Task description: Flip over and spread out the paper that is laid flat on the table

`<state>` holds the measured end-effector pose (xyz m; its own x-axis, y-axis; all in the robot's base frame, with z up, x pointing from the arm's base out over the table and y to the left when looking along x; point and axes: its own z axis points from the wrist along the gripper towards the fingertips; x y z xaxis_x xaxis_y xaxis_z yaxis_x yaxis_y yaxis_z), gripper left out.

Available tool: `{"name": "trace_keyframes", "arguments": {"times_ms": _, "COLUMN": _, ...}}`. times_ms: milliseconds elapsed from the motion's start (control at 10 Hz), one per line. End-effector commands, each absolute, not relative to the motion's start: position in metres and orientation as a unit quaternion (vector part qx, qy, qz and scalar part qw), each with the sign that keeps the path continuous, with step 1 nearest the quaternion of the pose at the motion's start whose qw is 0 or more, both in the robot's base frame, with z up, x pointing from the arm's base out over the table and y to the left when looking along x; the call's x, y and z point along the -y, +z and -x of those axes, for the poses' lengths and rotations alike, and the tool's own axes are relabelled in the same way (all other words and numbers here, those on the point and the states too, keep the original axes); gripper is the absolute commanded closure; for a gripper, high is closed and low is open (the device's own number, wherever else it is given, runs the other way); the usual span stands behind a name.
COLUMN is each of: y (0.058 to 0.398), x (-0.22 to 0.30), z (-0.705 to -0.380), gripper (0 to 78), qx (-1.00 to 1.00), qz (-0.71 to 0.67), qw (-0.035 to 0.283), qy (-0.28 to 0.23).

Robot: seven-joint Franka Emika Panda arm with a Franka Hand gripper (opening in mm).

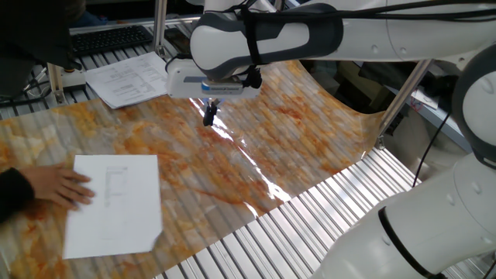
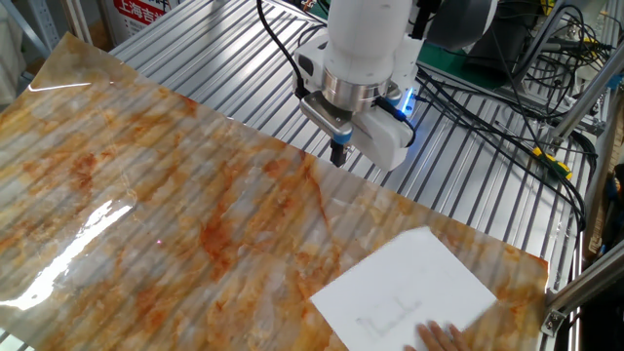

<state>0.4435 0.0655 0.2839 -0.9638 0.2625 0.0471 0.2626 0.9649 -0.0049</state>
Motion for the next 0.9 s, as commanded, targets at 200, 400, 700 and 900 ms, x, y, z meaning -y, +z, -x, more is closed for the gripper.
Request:
{"name": "trace_keyframes", "arguments": {"times_ms": 200, "y": 0.2851, "x": -0.0657, "z": -0.4440, "gripper": 77.6, "qx": 0.992, "qz": 0.122, "qw": 0.033, "qy": -0.002}}
{"name": "trace_keyframes", "arguments": {"times_ms": 400, "y": 0.2852, "x": -0.0671, "z": -0.4432, "gripper": 77.6, "qx": 0.992, "qz": 0.119, "qw": 0.037, "qy": -0.003}}
{"name": "trace_keyframes", "arguments": {"times_ms": 700, "y": 0.2819, "x": -0.0713, "z": -0.4378, "gripper": 77.6, "qx": 0.996, "qz": 0.080, "qw": 0.039, "qy": 0.000}}
{"name": "trace_keyframes", "arguments": {"times_ms": 900, "y": 0.2789, "x": -0.0729, "z": -0.4349, "gripper": 77.6, "qx": 0.998, "qz": 0.054, "qw": 0.037, "qy": 0.010}}
